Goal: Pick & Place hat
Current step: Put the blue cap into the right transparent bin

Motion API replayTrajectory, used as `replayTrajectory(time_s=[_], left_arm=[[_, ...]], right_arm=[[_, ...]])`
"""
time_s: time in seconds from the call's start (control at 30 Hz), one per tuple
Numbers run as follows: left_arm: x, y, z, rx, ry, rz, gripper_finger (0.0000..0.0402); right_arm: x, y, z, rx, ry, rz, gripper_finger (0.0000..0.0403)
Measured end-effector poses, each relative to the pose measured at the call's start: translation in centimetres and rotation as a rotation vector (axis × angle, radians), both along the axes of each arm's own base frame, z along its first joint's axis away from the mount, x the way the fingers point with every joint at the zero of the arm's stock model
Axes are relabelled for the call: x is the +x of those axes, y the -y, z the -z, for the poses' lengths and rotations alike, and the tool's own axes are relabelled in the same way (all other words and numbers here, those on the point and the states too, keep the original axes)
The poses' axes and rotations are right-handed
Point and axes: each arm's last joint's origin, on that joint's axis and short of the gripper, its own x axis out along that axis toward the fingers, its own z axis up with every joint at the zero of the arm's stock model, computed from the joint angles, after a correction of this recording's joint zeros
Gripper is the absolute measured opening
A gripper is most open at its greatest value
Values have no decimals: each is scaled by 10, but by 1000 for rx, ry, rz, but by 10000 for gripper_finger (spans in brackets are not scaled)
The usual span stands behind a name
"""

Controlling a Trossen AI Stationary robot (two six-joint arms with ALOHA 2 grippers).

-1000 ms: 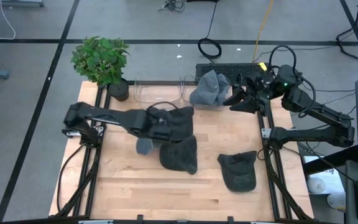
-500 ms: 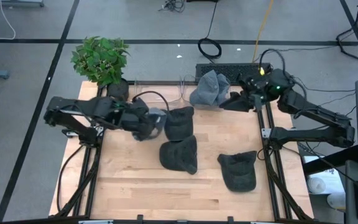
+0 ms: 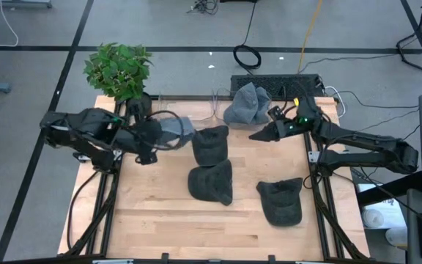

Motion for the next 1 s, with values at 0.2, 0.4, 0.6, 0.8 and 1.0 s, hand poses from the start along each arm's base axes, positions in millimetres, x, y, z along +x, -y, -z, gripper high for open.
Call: replayTrajectory(time_s=[0.2, 0.4, 0.6, 0.8, 1.0], left_arm=[[-9, 8, -28, 250, 23, 170, 8], [-13, 14, -43, 550, -70, 351, 8], [-12, 20, -44, 747, -250, 572, 8], [-1, 24, -49, 904, -314, 711, 8], [4, 27, -57, 1019, -336, 795, 8]], right_arm=[[-6, 0, 20, 95, 150, 88, 183], [-8, 0, 16, 88, 220, 110, 183], [-7, 1, 15, 89, 226, 158, 183], [-3, 6, -22, -39, 305, 178, 180], [6, 19, -88, -175, 279, 179, 151]])
